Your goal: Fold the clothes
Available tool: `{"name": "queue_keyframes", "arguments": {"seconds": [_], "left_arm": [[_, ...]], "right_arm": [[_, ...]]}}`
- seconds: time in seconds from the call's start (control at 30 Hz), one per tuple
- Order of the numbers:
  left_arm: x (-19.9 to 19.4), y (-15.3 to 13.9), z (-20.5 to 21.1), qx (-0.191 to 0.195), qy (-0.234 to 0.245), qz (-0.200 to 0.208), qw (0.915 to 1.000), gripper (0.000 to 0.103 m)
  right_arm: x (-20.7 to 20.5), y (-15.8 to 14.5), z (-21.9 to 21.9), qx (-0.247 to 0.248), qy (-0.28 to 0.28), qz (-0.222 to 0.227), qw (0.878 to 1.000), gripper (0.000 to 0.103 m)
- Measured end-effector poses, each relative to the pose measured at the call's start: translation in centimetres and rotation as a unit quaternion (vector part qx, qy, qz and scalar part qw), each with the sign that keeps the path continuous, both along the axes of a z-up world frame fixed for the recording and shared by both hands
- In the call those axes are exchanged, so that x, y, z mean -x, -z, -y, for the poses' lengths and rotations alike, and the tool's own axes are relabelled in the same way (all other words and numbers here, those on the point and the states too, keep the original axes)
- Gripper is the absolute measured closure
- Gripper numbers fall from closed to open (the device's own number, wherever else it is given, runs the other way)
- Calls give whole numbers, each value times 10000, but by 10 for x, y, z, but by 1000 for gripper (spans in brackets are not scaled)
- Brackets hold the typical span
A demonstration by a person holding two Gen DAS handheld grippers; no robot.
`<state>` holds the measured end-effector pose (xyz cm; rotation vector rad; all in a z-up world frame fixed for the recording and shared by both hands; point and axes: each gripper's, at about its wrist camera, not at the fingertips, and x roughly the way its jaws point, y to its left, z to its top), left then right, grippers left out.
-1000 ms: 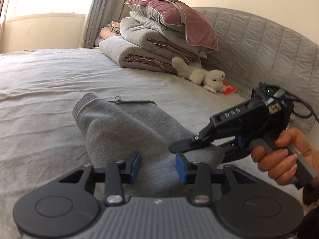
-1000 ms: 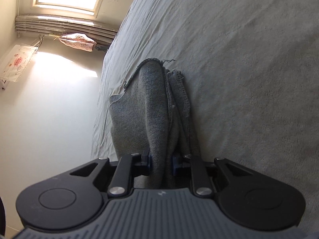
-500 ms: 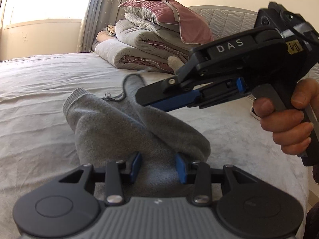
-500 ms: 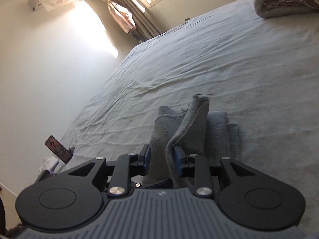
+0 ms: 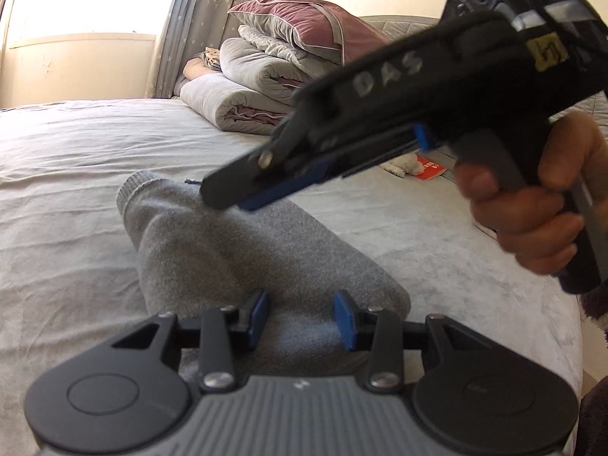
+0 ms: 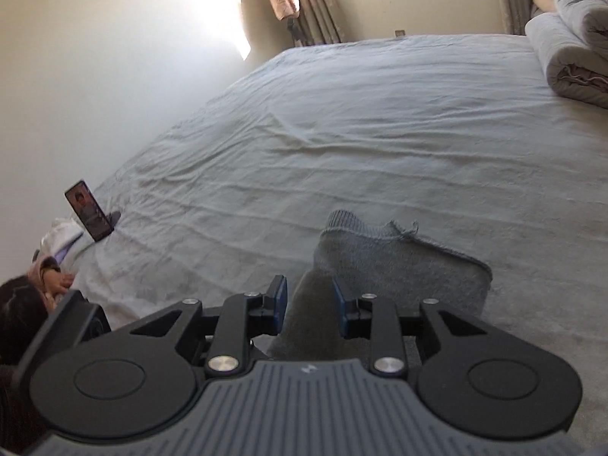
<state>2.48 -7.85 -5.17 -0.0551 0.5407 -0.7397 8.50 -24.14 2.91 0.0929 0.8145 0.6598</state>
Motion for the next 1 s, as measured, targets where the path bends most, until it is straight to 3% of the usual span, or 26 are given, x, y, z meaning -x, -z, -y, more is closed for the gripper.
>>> {"name": "queue_keyframes", "arguments": {"seconds": [0.17, 0.4, 0.5, 0.6, 0.87, 1.0], "left_arm": [[-1, 2, -1, 50, -15, -56, 10000, 64], [0, 3, -3, 77, 6, -67, 9999, 64], [1, 2, -4, 66, 36, -60, 10000, 64], [0, 1, -5, 63, 74, -55, 9999, 64], [-16, -11, -27, 691, -115, -187, 9974, 64], [-24, -9, -33, 775, -449, -124, 9959, 63]], "right_arm": [[-20, 28, -23, 456, -351, -55, 9983, 77], [-68, 40, -37, 466, -328, 247, 9981, 85], [-84, 48, -46, 546, -244, 398, 9974, 86], [-91, 41, -37, 433, 212, 658, 9967, 85], [-49, 2, 26, 125, 978, 990, 9902, 81], [-20, 2, 40, 142, 1156, 1008, 9881, 78]]}}
